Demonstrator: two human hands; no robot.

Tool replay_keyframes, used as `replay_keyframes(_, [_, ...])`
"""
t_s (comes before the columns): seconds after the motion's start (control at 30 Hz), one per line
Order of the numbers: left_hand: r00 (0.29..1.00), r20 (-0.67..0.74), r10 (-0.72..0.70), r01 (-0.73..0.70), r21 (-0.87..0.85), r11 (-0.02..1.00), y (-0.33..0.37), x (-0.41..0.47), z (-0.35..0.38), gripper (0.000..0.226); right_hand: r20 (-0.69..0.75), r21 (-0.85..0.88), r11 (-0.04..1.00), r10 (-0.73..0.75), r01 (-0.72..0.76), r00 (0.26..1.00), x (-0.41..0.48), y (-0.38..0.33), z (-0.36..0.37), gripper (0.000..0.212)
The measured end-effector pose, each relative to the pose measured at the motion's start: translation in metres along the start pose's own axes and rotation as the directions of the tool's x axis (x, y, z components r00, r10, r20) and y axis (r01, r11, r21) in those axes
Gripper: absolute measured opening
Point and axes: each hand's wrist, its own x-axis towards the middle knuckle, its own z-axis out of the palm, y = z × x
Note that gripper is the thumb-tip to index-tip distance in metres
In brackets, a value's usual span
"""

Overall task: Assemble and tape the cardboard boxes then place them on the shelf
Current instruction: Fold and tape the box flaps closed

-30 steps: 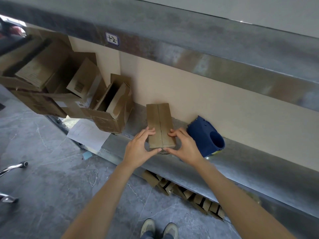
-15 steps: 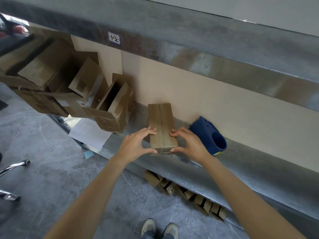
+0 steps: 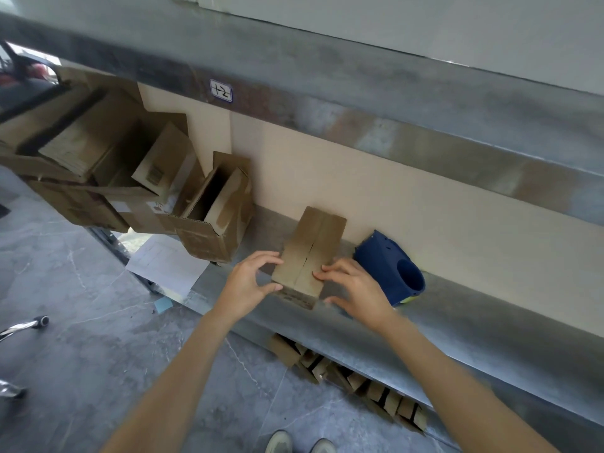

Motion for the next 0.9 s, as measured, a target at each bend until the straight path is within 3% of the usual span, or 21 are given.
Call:
replay_keyframes(0.1, [0.992, -0.118, -0.038, 0.035, -0.020, 0.999, 0.002, -0.006, 0.005, 0.041, -0.051, -0.002, 1.000, 0.026, -0.026, 0.998, 0.003, -0.009, 0.007, 0.040])
replay_keyframes(0.2, [0.987, -0.121, -0.104, 0.093, -0.094, 0.991, 0.004, -0.012, 0.013, 0.048, -0.098, -0.020, 0.999, 0.035, -0.037, 0.995, 0.008, -0.018, 0.015, 0.035])
replay_keyframes(0.33, [0.986, -0.034, -0.161, 0.159, -0.061, 0.985, 0.005, -0.016, 0.020, 0.097, -0.173, 0.000, 0.999, 0.044, -0.044, 0.984, 0.017, -0.028, 0.022, 0.033])
replay_keyframes(0.4, [0.987, -0.072, -0.145, 0.147, 0.022, 0.989, 0.006, -0.014, 0.023, 0.108, -0.166, 0.041, 0.998, 0.063, -0.057, 0.984, 0.021, -0.030, 0.023, 0.033])
replay_keyframes(0.57, [0.983, -0.148, -0.113, 0.116, 0.011, 0.993, -0.001, -0.009, 0.018, 0.095, -0.138, 0.032, 0.997, 0.070, -0.066, 0.988, 0.026, -0.019, 0.012, 0.035])
replay_keyframes(0.77, [0.993, 0.024, -0.115, 0.116, -0.027, 0.993, -0.013, 0.000, -0.016, 0.085, -0.068, -0.128, 0.976, 0.170, -0.177, 0.983, 0.022, 0.024, -0.014, 0.050])
replay_keyframes(0.9, [0.995, -0.021, -0.095, 0.093, -0.072, 0.993, -0.018, 0.013, -0.020, 0.068, -0.032, 0.034, 0.981, 0.194, -0.193, 0.980, 0.015, 0.032, -0.016, 0.052])
